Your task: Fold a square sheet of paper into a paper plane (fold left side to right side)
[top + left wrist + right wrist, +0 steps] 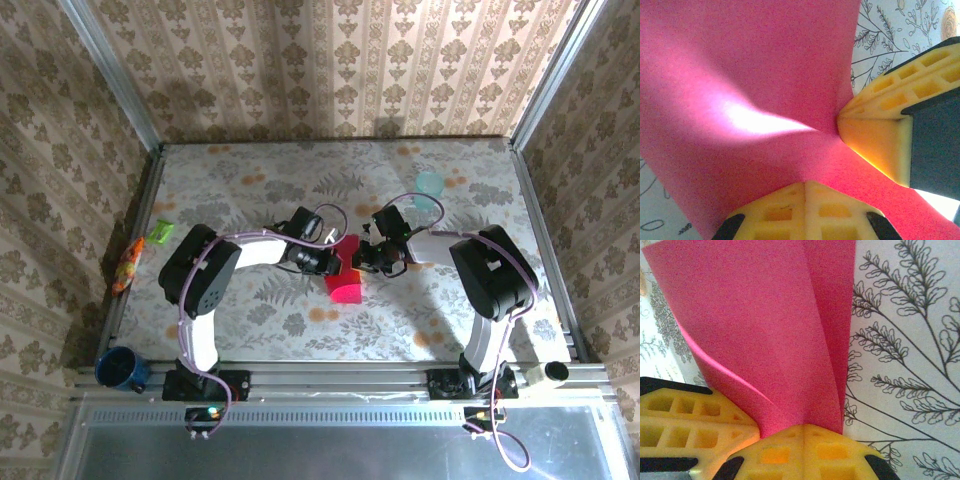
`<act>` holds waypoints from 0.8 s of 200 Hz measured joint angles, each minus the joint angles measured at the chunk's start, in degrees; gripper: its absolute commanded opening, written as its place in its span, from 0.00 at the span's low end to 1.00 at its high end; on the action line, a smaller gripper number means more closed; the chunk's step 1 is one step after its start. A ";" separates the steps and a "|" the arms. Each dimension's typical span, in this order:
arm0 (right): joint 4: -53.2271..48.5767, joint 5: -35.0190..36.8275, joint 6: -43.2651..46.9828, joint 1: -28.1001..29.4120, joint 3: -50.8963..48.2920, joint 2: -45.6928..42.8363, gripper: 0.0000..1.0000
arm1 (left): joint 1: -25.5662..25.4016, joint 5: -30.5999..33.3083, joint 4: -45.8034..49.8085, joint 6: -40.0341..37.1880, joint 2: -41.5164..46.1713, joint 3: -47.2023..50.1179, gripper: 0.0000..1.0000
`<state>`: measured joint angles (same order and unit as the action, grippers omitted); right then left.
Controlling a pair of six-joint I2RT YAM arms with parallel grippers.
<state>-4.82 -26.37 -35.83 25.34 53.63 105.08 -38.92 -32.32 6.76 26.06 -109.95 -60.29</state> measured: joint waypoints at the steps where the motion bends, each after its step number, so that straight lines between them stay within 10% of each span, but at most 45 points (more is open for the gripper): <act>1: 0.02 -0.02 -0.02 0.00 0.00 0.00 0.00 | 0.00 0.00 -0.02 0.00 0.00 0.00 0.00; 160: 9.31 -4.92 -6.12 0.81 4.09 6.51 0.00 | -0.02 -0.02 -0.68 -0.20 0.00 0.26 0.00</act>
<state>4.49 -31.29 -41.95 26.15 57.71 111.59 -38.94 -32.34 6.09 25.87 -109.95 -60.03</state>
